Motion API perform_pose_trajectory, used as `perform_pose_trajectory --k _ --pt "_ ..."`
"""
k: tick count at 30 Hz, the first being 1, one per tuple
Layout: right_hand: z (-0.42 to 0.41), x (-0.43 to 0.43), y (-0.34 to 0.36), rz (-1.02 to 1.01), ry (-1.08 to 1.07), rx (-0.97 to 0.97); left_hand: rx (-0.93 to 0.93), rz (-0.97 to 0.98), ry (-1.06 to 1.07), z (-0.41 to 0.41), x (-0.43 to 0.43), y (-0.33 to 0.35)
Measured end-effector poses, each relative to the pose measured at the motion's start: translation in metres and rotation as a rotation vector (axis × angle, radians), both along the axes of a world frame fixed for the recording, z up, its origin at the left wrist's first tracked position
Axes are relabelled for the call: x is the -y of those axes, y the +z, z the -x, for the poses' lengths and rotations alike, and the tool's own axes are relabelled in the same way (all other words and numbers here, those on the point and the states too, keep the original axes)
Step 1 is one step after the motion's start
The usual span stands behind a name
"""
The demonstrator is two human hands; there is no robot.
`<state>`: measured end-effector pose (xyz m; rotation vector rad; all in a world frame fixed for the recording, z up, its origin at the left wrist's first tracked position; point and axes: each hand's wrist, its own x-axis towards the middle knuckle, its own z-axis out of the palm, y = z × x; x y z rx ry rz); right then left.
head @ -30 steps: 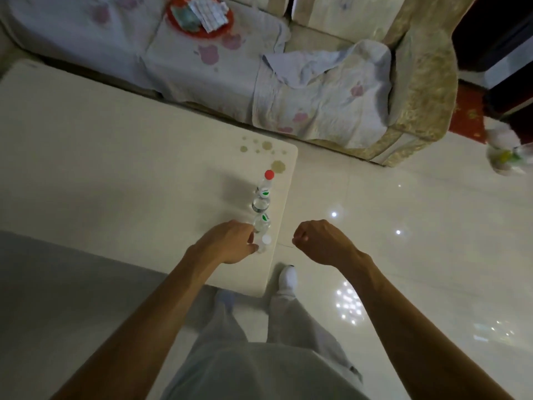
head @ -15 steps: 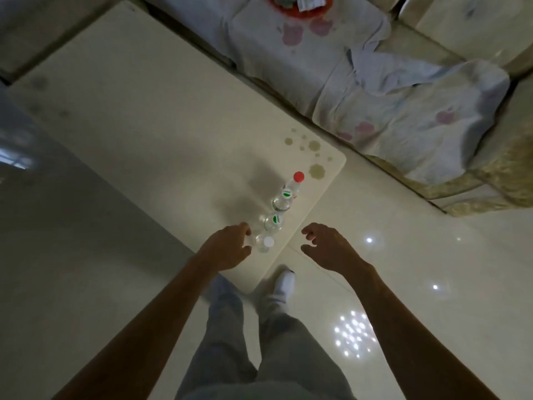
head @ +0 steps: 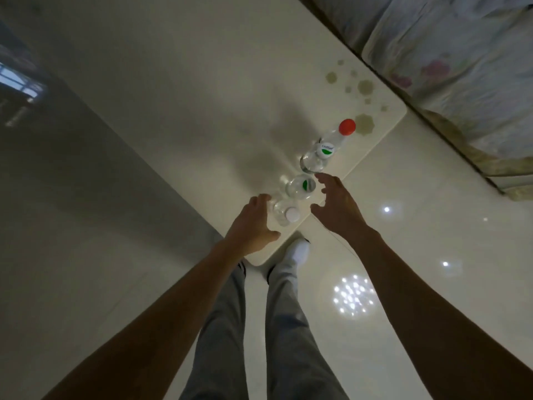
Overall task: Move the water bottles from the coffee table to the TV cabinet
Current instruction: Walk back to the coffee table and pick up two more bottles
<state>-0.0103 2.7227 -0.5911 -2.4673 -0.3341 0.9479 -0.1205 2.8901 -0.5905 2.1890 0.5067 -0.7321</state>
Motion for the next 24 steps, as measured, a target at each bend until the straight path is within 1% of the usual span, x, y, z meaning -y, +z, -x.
perform_pose_trajectory --k 6,12,16,21,24 --pt "-0.005 -0.008 -0.052 -0.052 0.036 0.009 0.045 0.039 0.063 0.004 0.017 -0.05" --pt "-0.009 -0.006 -0.087 -0.151 -0.002 0.046 0.213 0.033 0.132 0.001 0.029 -0.083" --pt "-0.008 -0.003 -0.097 -0.219 -0.032 0.025 0.292 0.009 0.189 0.001 0.037 -0.099" --pt "-0.008 0.001 -0.104 -0.237 -0.036 0.035 0.356 -0.014 0.241 0.003 0.044 -0.11" --pt "-0.01 -0.002 -0.102 -0.211 -0.021 0.03 0.383 0.013 0.268 0.002 0.038 -0.105"
